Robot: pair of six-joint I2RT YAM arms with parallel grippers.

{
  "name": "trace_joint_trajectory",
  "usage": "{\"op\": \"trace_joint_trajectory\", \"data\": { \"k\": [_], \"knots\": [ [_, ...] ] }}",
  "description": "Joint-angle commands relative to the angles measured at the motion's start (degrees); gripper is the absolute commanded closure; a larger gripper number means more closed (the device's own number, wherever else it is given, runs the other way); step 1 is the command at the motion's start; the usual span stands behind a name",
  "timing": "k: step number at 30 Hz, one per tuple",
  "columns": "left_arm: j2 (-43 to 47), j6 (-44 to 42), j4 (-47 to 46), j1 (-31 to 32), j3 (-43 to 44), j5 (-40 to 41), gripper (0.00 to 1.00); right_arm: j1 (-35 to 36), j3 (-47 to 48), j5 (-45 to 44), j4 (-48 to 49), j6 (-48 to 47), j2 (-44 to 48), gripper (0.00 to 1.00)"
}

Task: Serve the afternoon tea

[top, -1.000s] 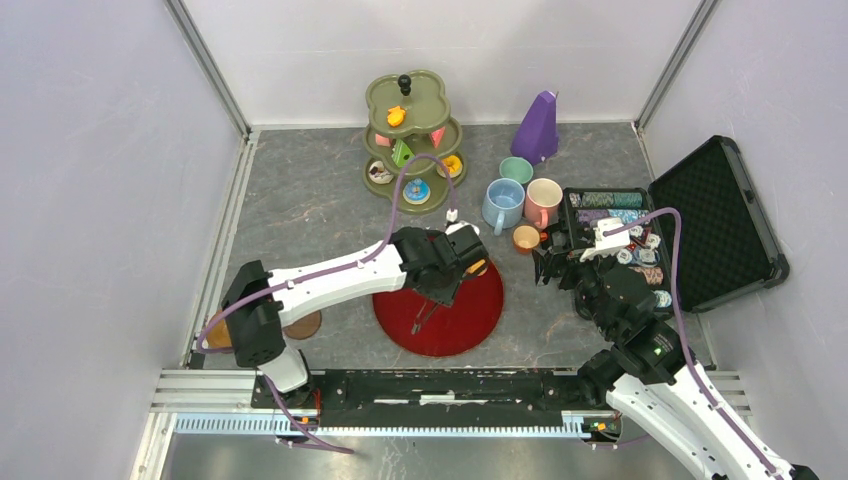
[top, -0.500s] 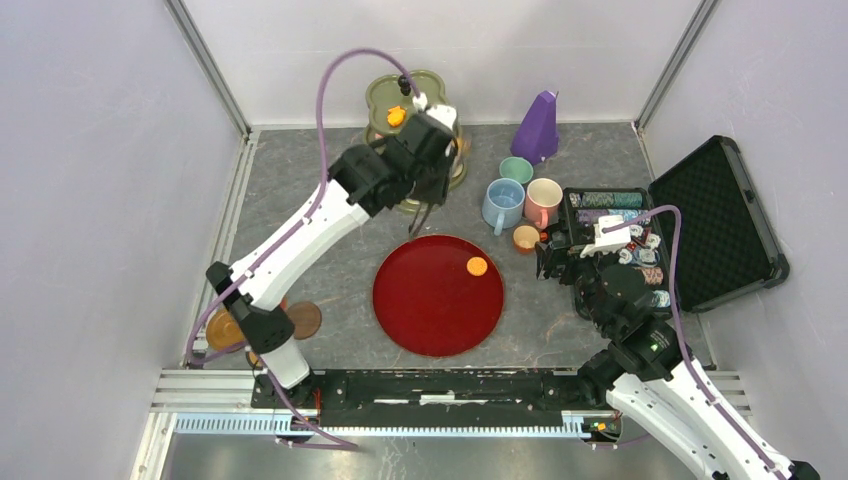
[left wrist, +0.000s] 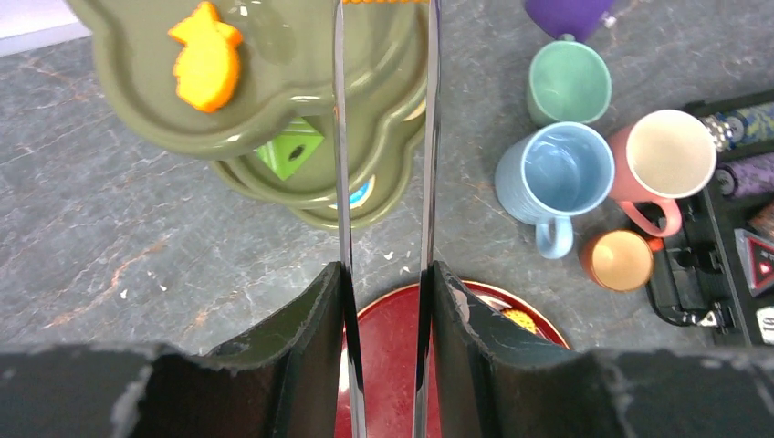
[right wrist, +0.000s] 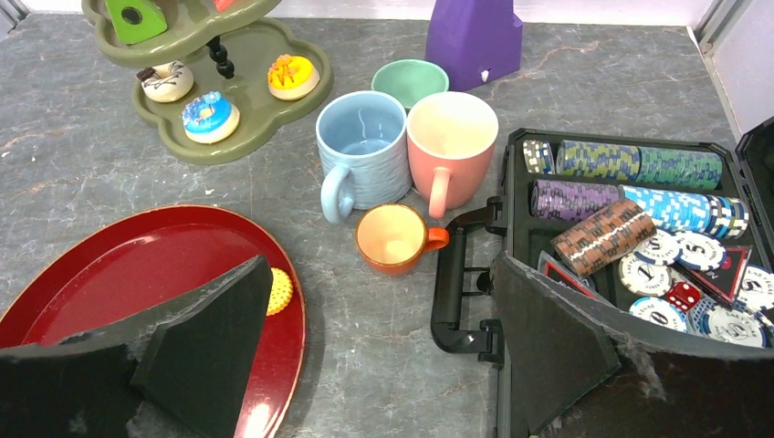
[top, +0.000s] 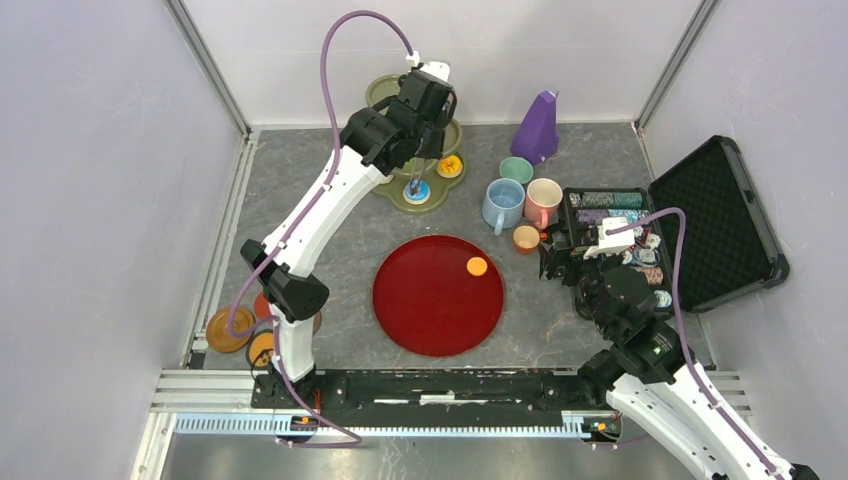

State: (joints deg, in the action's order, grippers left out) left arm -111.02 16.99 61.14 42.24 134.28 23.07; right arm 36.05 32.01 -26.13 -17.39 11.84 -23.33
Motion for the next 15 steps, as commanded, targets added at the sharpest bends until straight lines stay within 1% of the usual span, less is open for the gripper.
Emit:
{"op": "trace_joint_trajectory", "data": {
  "k": [1,7,15],
  "knots": [
    [0.97,-3.28,-1.12,-2.42,2.04,2.92,0.65,0.16,2.72,-1.58,0.31,-1.02,0.43,0.02],
    [0.53,-2.41,-1.2,-3.92,0.72,0.56,0.62,0.16,2.53,-0.89,0.77,-0.69,0.14,0.02],
    [-0.77,-2.16,-1.2,-4.62,0.75,0.97,0.59,0.16,2.45,-0.8,0.19,-0.08,1.05,0.02]
  ]
}}
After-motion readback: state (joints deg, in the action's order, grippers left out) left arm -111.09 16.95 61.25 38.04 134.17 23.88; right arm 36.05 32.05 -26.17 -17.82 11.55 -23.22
